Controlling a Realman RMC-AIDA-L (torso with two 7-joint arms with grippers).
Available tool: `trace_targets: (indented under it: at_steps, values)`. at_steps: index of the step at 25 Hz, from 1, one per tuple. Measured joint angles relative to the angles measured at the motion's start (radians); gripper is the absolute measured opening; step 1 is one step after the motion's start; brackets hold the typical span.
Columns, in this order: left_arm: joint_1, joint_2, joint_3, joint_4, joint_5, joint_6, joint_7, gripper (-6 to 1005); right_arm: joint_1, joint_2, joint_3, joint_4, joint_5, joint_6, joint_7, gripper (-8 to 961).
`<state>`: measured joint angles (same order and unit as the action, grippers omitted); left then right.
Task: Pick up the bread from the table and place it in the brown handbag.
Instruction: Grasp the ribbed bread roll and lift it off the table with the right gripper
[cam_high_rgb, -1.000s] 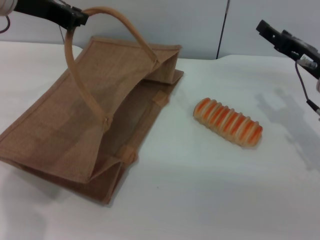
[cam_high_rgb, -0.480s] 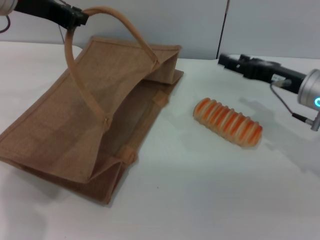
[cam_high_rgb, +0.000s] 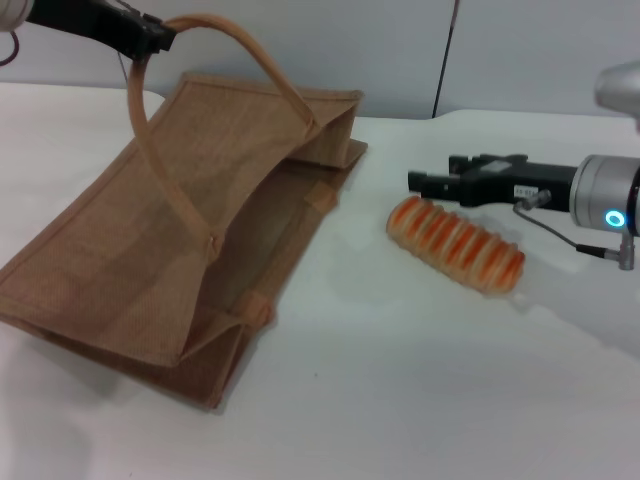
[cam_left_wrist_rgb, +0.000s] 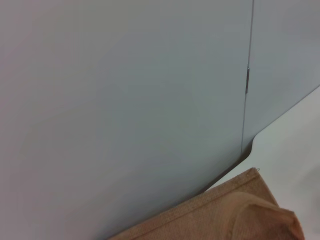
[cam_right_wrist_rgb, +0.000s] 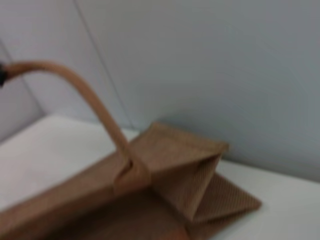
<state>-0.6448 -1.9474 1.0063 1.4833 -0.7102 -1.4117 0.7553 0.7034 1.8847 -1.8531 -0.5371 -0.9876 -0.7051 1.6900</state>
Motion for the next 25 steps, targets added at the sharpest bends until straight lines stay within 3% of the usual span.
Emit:
trace_targets:
  at_steps: [5,12,17,18,19,23,25]
  values:
    - [0.002,0.002,0.000,-0.001,0.000,-0.001,0.000,116,0.027,0.000,0.036,-0.010,-0.251,-0.002,0.118,823]
    - [0.001,0.005,0.000,-0.003,0.000,-0.014,0.000,116,0.029,0.024,0.165,-0.084,-0.584,-0.051,0.249,825]
    - [0.000,0.006,0.000,-0.003,0.000,-0.018,0.001,116,0.022,0.067,0.281,-0.160,-0.894,-0.097,0.368,826]
    - [0.000,0.007,0.000,-0.003,0.000,-0.019,0.001,116,0.016,0.092,0.349,-0.199,-1.019,-0.130,0.403,826]
    - [-0.001,0.007,0.000,-0.003,0.000,-0.021,0.001,116,0.016,0.092,0.349,-0.199,-1.019,-0.130,0.403,826]
    - [-0.004,0.009,0.000,-0.003,0.001,-0.025,0.001,116,0.000,0.140,0.477,-0.273,-1.209,-0.208,0.422,827]
    - [-0.004,0.009,0.000,-0.003,0.001,-0.026,0.001,116,-0.002,0.143,0.497,-0.289,-1.226,-0.241,0.423,827]
